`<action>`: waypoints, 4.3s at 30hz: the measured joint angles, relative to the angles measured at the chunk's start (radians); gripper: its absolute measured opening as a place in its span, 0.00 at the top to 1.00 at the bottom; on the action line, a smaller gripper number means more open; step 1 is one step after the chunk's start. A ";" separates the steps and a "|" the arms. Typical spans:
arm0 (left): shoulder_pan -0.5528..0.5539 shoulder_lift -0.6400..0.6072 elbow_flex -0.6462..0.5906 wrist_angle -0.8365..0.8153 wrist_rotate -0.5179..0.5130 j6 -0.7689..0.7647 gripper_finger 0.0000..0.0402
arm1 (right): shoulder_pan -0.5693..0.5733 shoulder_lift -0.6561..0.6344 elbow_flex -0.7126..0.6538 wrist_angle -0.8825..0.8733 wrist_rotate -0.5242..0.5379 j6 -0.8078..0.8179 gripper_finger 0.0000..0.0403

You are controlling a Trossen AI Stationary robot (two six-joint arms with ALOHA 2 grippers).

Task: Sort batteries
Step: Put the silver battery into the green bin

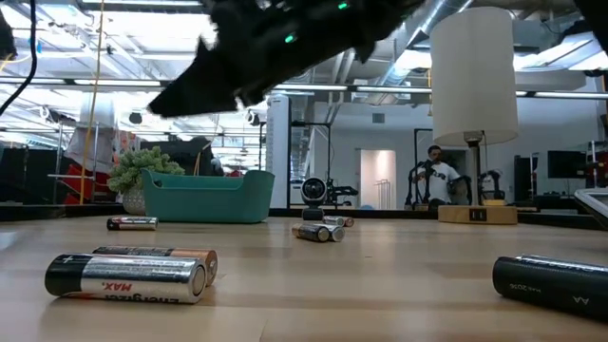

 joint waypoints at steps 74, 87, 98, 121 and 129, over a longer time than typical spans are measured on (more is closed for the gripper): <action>-0.077 0.005 0.104 0.110 -0.412 0.409 0.60 | -0.133 0.394 0.480 -0.360 -0.113 0.076 0.88; -0.077 0.005 0.104 0.099 -0.506 0.488 0.60 | -0.132 0.357 0.477 -0.297 -0.130 0.063 0.88; -0.077 0.005 0.104 0.070 -0.626 0.488 0.60 | -0.159 0.243 0.478 -0.326 -0.137 -0.001 0.88; -0.077 0.005 0.104 0.064 -0.609 0.479 0.60 | -0.357 0.009 0.479 -0.604 -0.130 -0.209 0.88; -0.041 0.001 0.104 -0.040 -0.606 0.433 0.60 | -0.394 0.002 0.456 -0.672 -0.304 -0.300 0.88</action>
